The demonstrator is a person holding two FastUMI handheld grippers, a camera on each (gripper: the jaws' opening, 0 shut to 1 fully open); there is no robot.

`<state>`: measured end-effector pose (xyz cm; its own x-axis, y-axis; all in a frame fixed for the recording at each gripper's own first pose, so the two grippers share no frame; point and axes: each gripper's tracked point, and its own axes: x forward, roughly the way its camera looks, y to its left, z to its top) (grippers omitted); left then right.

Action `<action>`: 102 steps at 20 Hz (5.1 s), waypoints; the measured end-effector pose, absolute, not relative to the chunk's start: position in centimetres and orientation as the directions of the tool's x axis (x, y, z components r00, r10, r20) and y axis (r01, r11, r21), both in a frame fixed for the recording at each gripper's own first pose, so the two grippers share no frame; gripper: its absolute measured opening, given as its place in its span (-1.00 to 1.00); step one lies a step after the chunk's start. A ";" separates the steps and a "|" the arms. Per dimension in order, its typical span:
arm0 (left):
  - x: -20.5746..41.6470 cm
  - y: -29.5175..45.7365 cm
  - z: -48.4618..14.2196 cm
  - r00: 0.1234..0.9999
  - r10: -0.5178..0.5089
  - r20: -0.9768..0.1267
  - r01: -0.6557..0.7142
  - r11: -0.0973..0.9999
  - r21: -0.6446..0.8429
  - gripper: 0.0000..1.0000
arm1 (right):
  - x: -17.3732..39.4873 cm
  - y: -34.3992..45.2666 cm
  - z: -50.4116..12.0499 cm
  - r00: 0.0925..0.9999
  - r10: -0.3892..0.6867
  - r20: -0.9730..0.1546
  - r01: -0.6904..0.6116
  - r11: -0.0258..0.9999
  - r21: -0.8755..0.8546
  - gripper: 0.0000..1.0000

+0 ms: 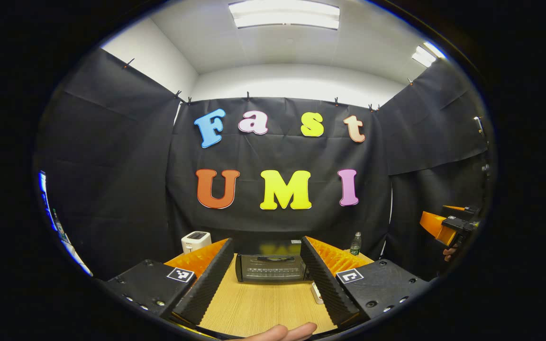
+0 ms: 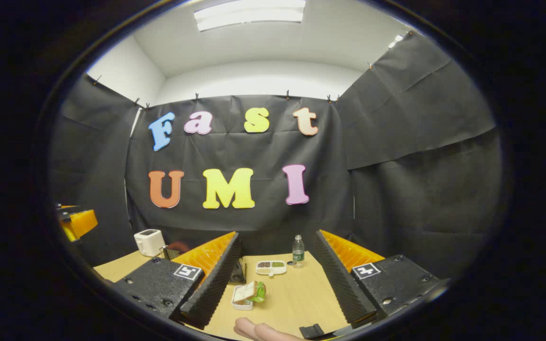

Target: Open the electric oven with the left hand, put the food in, and close the electric oven.

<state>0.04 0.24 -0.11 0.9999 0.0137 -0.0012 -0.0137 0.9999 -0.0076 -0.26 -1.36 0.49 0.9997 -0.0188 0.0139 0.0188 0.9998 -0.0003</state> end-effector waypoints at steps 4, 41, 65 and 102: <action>0.5 0.0 0.0 1.000 0.010 0.001 -0.010 1.000 0.002 0.86 | 0.0 -1.1 0.2 1.000 -0.005 -0.001 0.005 1.000 0.006 0.90; 34.1 -1.7 -25.1 0.886 -0.026 -0.464 0.027 1.000 -0.006 0.87 | 8.4 -7.6 -4.9 1.000 -0.008 0.008 0.008 1.000 0.018 0.90; 27.3 -2.2 -27.9 0.871 -0.025 -0.490 0.034 0.999 0.008 0.98 | 5.3 -10.1 -6.3 0.997 -0.065 -0.029 0.066 0.996 0.055 0.90; 11.7 1.6 -18.4 0.967 0.032 -0.254 -0.042 0.999 -0.034 0.88 | 22.0 -1.4 -24.1 0.754 0.284 -0.593 -0.227 0.959 0.171 0.89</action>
<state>11.66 1.60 -18.43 0.9666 0.0323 -0.2544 -0.0422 0.9985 -0.0335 22.01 -1.39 -24.06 0.7537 0.2842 -0.5926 -0.2273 0.9587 0.1708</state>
